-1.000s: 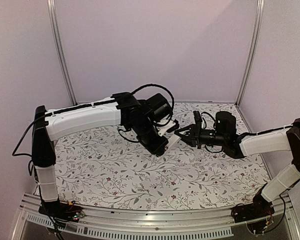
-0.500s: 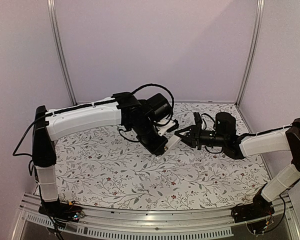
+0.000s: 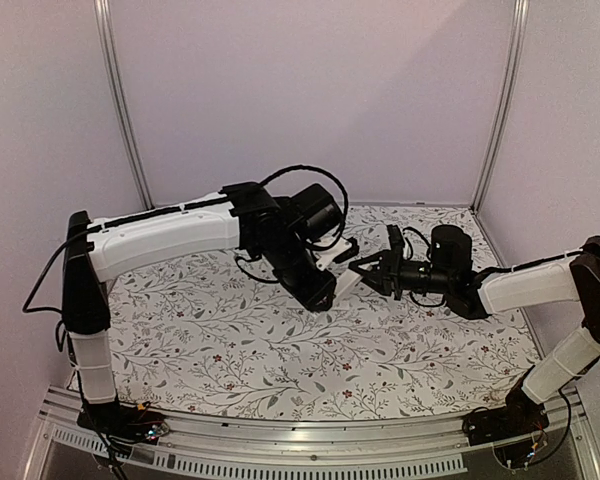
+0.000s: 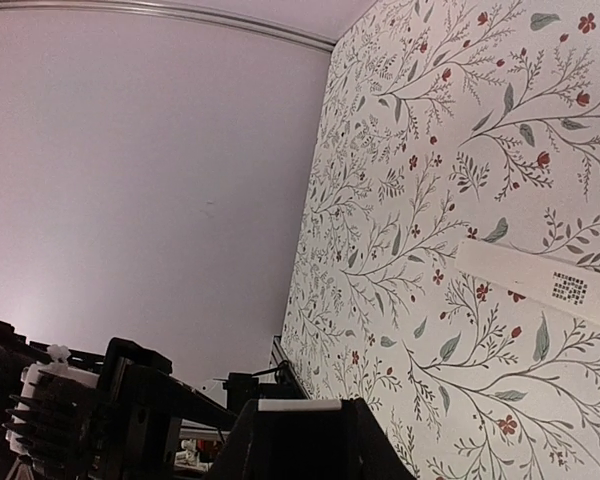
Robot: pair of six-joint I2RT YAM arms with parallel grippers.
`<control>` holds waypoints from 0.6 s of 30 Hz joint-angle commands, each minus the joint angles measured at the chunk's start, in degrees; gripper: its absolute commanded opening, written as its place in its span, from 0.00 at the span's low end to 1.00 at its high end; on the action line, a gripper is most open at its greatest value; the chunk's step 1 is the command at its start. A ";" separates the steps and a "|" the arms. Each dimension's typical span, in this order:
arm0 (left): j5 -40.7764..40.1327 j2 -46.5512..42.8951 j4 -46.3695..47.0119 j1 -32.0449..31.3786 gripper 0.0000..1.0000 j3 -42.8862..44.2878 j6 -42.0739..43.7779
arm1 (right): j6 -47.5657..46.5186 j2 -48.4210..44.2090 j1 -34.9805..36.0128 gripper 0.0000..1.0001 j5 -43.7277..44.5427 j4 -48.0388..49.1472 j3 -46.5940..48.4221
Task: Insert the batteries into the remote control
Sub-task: Place the battery in the battery compartment, then load the battery into the battery compartment.
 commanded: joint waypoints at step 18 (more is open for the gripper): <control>3.78 -35.07 30.63 2.21 0.73 -31.20 25.29 | 3.87 -0.11 -0.37 0.00 -8.29 7.64 0.64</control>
